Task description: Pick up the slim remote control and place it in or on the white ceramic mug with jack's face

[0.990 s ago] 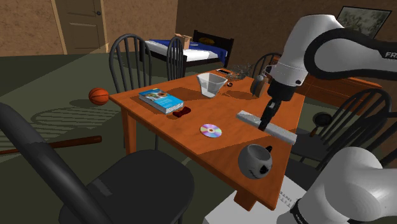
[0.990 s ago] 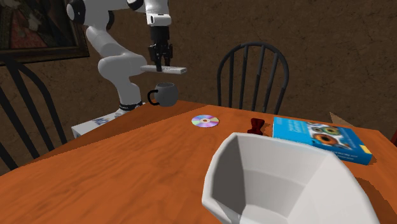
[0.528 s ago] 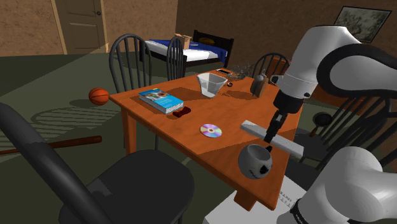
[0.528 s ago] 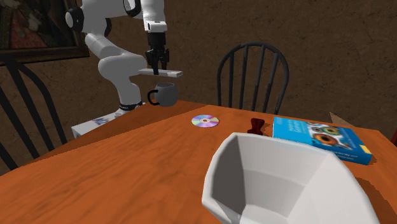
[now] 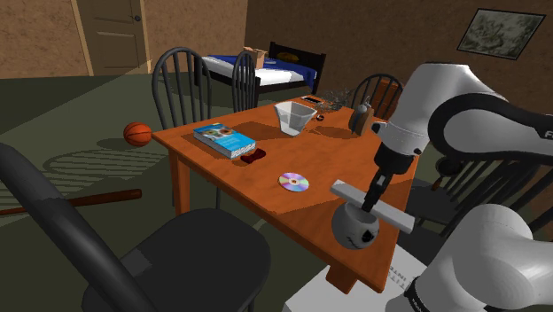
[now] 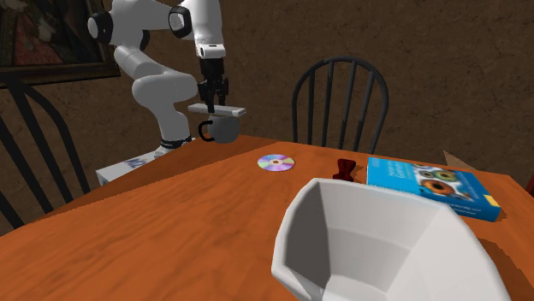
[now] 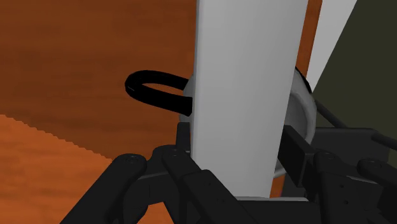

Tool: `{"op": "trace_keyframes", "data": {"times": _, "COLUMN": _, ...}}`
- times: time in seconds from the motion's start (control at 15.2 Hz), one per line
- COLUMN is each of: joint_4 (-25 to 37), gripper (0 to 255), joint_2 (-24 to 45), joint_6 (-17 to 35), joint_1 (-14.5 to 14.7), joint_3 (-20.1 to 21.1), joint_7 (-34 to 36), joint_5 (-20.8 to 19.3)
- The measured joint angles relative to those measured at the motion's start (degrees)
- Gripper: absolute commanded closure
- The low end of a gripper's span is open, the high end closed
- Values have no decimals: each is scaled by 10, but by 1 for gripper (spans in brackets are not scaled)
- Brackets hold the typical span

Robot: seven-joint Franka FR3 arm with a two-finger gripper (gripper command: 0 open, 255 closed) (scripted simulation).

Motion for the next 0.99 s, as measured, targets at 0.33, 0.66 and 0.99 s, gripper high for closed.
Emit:
{"op": "trace_keyframes", "data": {"times": 0.33, "joint_4": -13, "gripper": 255, "joint_2": 1, "joint_6": 18, "joint_1": 0, "joint_3": 1, "joint_7": 0, "joint_5": 0}}
{"op": "trace_keyframes", "data": {"times": 0.66, "joint_4": -16, "gripper": 0, "joint_2": 1, "joint_6": 19, "joint_1": 1, "joint_3": 1, "joint_7": 0, "joint_5": 1}}
{"op": "trace_keyframes", "data": {"times": 0.99, "joint_4": -17, "gripper": 0, "joint_2": 1, "joint_6": 19, "joint_1": 1, "joint_3": 1, "joint_7": 0, "joint_5": 1}}
